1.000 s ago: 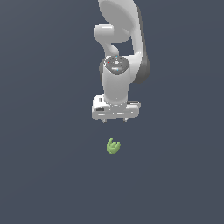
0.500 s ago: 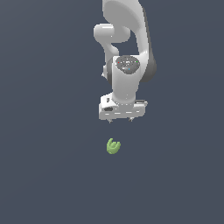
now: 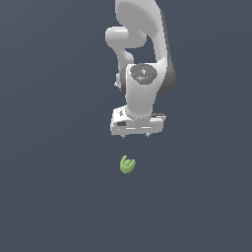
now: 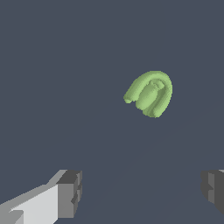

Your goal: Pick up the object and move it to a goal position.

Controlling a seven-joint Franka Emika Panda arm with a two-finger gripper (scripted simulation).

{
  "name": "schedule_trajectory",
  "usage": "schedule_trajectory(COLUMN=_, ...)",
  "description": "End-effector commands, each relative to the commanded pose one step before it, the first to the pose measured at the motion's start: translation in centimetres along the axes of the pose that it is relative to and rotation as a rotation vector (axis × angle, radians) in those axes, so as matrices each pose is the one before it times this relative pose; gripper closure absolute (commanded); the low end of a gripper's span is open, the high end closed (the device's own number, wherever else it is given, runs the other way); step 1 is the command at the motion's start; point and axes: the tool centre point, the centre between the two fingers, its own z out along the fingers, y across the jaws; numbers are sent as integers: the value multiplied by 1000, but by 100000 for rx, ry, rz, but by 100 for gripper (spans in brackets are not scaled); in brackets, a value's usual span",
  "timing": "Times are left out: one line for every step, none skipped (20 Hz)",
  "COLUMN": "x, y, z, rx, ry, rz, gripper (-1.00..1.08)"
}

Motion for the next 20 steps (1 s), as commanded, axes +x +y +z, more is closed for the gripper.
schedule_trajectory(x=351, y=180, z=233, rx=138, ry=-8, rz=2392, gripper=-92)
schedule_trajectory(x=201, y=90, z=123, rx=77, ry=12, rz=1328, gripper=-92)
schedule_trajectory(x=226, y=95, z=139, rx=81, ry=14, rz=1484, gripper=-92)
schedule_trajectory(x=249, y=100, z=155, rx=85, ry=16, rz=1629, gripper=-92)
schedule_trajectory(x=273, y=108, z=172, rx=89, ry=17, rz=1788, gripper=-92)
schedule_trajectory(x=298, y=115, z=190, rx=92, ry=18, rz=1951, gripper=-92)
schedule_trajectory(x=322, y=119, z=209, rx=93, ry=20, rz=2109, gripper=-92)
schedule_trajectory(x=346, y=122, z=228, rx=93, ry=22, rz=2268, gripper=-92)
schedule_trajectory(x=371, y=125, z=249, rx=92, ry=24, rz=2430, gripper=-92)
schedule_trajectory(x=395, y=126, z=270, rx=89, ry=27, rz=2590, gripper=-92)
schedule_trajectory(x=418, y=124, z=291, rx=84, ry=31, rz=2748, gripper=-92)
schedule_trajectory(x=441, y=122, z=314, rx=78, ry=36, rz=2906, gripper=-92)
schedule_trajectory(x=463, y=118, z=337, rx=70, ry=42, rz=3061, gripper=-92)
schedule_trajectory(x=461, y=107, z=343, rx=58, ry=46, rz=3057, gripper=-92)
schedule_trajectory(x=433, y=90, z=330, rx=44, ry=49, rz=2882, gripper=-92)
schedule_trajectory(x=404, y=75, z=315, rx=33, ry=50, rz=2707, gripper=-92)
schedule_trajectory(x=376, y=62, z=299, rx=23, ry=52, rz=2533, gripper=-92)
schedule_trajectory(x=349, y=50, z=283, rx=15, ry=53, rz=2361, gripper=-92)
schedule_trajectory(x=322, y=41, z=266, rx=9, ry=53, rz=2191, gripper=-92)
schedule_trajectory(x=295, y=32, z=249, rx=4, ry=53, rz=2022, gripper=-92)
